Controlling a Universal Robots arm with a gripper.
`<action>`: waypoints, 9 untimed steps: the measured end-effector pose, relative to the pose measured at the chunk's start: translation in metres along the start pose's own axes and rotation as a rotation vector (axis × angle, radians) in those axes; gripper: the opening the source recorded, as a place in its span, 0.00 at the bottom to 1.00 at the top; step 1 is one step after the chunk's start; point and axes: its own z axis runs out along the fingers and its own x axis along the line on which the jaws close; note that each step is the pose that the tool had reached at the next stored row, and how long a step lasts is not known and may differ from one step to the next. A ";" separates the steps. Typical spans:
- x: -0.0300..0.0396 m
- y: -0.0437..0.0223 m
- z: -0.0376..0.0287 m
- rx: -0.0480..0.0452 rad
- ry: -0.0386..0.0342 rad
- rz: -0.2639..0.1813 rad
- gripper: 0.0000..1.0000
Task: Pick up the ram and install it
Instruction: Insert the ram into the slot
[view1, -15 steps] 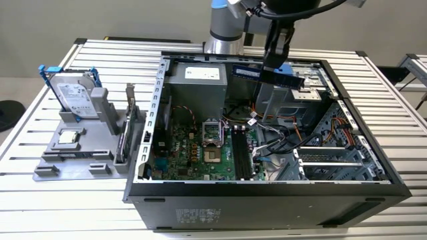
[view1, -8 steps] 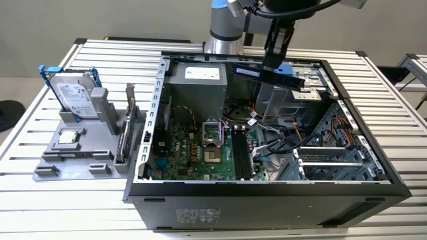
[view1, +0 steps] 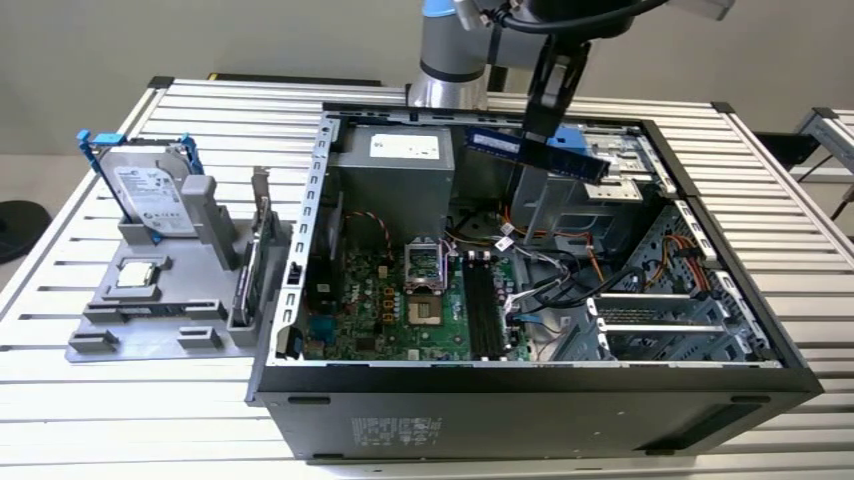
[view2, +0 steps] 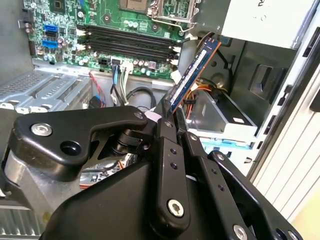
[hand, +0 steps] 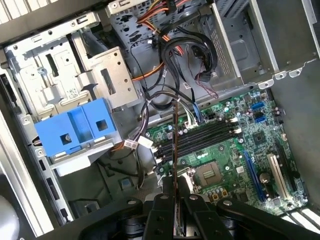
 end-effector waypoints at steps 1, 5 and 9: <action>0.0000 0.0000 0.0000 0.0000 0.0002 0.007 0.00; 0.0000 0.0000 0.0000 -0.0003 0.0007 0.038 0.00; 0.0000 0.0000 0.0000 -0.0005 0.0013 0.069 0.00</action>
